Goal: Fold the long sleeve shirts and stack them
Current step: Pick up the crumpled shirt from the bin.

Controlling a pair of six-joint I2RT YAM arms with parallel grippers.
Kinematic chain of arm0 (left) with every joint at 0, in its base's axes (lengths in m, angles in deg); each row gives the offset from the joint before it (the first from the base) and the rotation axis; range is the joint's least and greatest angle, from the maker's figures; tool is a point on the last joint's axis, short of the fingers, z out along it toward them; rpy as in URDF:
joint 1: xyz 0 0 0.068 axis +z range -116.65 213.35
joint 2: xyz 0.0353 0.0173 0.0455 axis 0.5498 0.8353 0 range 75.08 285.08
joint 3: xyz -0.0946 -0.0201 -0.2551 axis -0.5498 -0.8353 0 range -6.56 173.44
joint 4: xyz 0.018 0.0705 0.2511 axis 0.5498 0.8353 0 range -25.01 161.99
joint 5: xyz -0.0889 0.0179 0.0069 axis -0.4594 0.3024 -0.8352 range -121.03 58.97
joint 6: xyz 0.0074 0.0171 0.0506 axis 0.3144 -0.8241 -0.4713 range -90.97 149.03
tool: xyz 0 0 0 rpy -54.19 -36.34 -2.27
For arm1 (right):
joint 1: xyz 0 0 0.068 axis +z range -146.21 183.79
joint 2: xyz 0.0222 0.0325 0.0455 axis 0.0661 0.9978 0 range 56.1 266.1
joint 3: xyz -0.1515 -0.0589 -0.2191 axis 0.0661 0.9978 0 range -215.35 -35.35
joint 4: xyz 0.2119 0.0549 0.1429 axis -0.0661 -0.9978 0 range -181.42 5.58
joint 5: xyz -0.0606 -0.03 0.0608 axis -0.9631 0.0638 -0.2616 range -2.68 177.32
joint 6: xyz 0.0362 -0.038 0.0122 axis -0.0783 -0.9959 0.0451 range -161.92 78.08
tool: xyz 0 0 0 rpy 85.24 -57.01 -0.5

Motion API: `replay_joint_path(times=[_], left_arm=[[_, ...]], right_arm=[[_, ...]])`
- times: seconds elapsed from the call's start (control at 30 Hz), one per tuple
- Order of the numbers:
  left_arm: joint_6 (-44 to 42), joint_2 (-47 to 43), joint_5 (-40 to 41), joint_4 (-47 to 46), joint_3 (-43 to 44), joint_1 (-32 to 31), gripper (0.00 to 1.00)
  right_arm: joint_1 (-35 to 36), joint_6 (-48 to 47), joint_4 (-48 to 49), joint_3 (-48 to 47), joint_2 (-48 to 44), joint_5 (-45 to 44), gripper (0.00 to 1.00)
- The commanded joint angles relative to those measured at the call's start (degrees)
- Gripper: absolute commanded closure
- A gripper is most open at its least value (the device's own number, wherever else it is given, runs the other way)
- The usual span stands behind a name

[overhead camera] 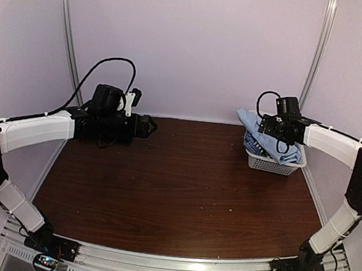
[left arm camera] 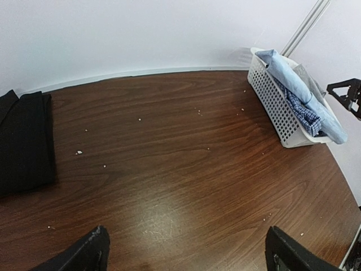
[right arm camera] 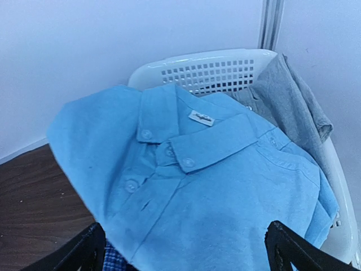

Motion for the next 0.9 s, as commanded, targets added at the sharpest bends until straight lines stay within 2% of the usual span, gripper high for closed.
replay_joint_path(times=[0.0, 0.17, 0.4, 0.47, 0.5, 0.53, 0.57, 0.63, 0.7, 0.8, 0.87], left_arm=[[-1.51, -1.33, -0.4, -0.32, 2.12, -0.12, 0.02], [-1.8, -0.68, -1.43, -0.01, 2.23, -0.12, 0.02], [-1.21, 0.35, -2.55, 0.08, 2.39, -0.12, 0.02], [-0.98, 0.43, -2.62, 0.03, 2.4, -0.12, 0.02], [-0.89, 0.3, -2.62, 0.01, 2.4, -0.12, 0.02], [-0.77, 0.22, -2.57, 0.06, 2.4, -0.12, 0.02], [-0.75, 0.15, -2.41, 0.08, 2.4, -0.12, 0.02], [-0.66, 0.08, -2.37, 0.08, 2.49, -0.12, 0.02], [-0.5, 0.08, -2.18, 0.13, 2.64, -0.12, 0.02], [-0.4, -0.11, -1.9, 0.32, 2.76, -0.12, 0.02], [-0.29, -0.4, -1.49, 0.29, 2.71, -0.12, 0.02]], right_arm=[[-5.36, 0.85, -1.75, -0.62, 3.3, 3.07, 0.0], [-10.34, 0.73, 0.03, -0.99, 8.64, 9.64, 0.0], [-11.19, 1.14, 1.51, -3.33, 17.61, 16.39, 0.0], [-11.25, 1.59, 2.66, -3.19, 18.35, 18.55, 0.05], [-11.25, 1.72, 3.0, -3.12, 18.27, 18.71, 0.1], [-11.28, 1.75, 3.24, -3.14, 18.02, 18.71, 0.23], [-11.32, 1.71, 3.23, -3.27, 17.72, 18.73, 0.31], [-11.37, 1.38, 2.92, -4.2, 16.94, 18.54, 0.6], [-11.37, 0.74, 2.14, -5.4, 15.89, 17.91, 0.79], [-11.37, -0.37, 0.65, -7.21, 13.65, 16.69, 0.97], [-11.37, -1.12, 0.11, -7.93, 11.47, 16.21, 1.0]])
